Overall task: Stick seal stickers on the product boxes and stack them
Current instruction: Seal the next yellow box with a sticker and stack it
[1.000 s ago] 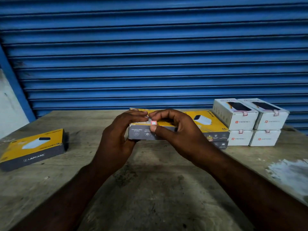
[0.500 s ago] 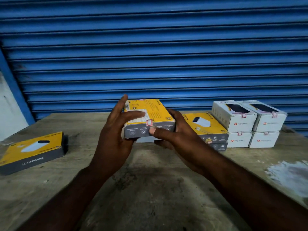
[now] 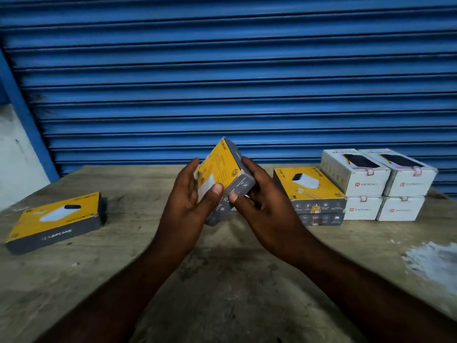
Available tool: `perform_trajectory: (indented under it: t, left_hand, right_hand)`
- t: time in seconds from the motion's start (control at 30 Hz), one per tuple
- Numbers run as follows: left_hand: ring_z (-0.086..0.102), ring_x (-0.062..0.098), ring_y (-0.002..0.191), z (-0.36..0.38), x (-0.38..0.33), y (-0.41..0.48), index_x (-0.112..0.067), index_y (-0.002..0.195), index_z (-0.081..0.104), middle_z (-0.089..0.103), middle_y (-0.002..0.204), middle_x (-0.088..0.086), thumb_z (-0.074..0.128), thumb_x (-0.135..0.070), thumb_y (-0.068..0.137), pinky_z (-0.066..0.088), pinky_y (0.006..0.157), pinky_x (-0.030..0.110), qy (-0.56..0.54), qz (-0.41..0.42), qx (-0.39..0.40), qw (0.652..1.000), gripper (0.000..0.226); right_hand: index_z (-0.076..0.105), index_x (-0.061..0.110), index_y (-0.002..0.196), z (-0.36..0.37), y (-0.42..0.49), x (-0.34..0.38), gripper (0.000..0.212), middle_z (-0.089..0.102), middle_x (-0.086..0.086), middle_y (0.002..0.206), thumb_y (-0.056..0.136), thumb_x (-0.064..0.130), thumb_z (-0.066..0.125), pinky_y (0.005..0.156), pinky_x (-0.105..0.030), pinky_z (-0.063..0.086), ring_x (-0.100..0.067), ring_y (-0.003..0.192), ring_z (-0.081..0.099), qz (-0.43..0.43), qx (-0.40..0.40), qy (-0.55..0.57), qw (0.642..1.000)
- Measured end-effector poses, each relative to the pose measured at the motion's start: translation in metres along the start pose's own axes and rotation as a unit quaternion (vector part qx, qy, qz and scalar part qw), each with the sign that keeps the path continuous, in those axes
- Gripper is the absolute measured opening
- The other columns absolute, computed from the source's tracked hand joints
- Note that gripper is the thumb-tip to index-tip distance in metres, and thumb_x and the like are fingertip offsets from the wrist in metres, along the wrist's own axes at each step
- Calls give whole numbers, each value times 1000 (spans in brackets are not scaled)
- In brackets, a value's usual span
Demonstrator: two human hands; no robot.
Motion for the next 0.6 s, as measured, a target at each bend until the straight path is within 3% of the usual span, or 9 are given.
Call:
perform_trajectory:
  t: [0.07, 0.13, 0.23, 0.37, 0.5, 0.6]
  left_hand:
    - [56, -24, 103, 0, 1, 0, -16, 150, 31, 52, 125, -21, 64, -20, 78, 46, 80, 4, -12, -4, 9, 1000, 79]
    - [53, -26, 104, -2, 1, 1, -17, 150, 31, 48, 123, -29, 70, -14, 82, 45, 81, 3, -5, -2, 4, 1000, 79]
    - [52, -23, 111, -5, 0, 2, -17, 151, 31, 48, 123, -35, 80, -16, 79, 45, 85, 4, 19, 15, -25, 999, 87]
    - [49, -32, 102, -5, -3, 2, -15, 152, 28, 41, 123, -33, 70, -4, 83, 42, 80, -1, 26, 26, -49, 998, 82]
    - [52, -26, 103, -4, -4, 0, -27, 144, 43, 55, 121, -37, 75, -49, 78, 43, 81, 1, 115, 24, -81, 990, 76]
    - [60, -14, 105, -4, 0, 0, -27, 136, 55, 65, 117, -26, 69, -61, 78, 48, 86, 9, 160, 11, -84, 983, 68]
  right_hand:
    - [34, 19, 146, -1, 1, 0, 64, 59, 22, 127, 93, -6, 58, 94, -16, 50, 6, 113, 61, 2, -14, 14, 1000]
    - [36, 17, 143, -2, 4, 1, 60, 58, 2, 135, 93, -8, 56, 92, -15, 49, 2, 113, 62, 7, -23, 43, 999]
    - [39, 11, 143, 0, 4, 4, 56, 61, -6, 134, 93, -8, 56, 90, -16, 50, -8, 115, 64, 1, -29, 64, 998]
    - [40, 7, 144, 5, 0, 4, 55, 64, -9, 130, 93, -6, 58, 89, -19, 53, -14, 112, 67, -1, -54, 93, 994]
    - [43, 5, 142, 6, -1, 2, 53, 67, -10, 127, 93, -3, 60, 95, -28, 54, -18, 111, 68, -9, -66, 102, 993]
    - [44, 5, 141, 4, -1, 2, 53, 67, -9, 126, 92, -3, 61, 96, -30, 54, -17, 112, 68, -7, -72, 90, 993]
Point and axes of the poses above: each hand's wrist, its own y-axis towards the middle knuckle, its own z-axis out of the palm, x = y × z, the point moved 2 cm from there along y, towards the middle knuckle
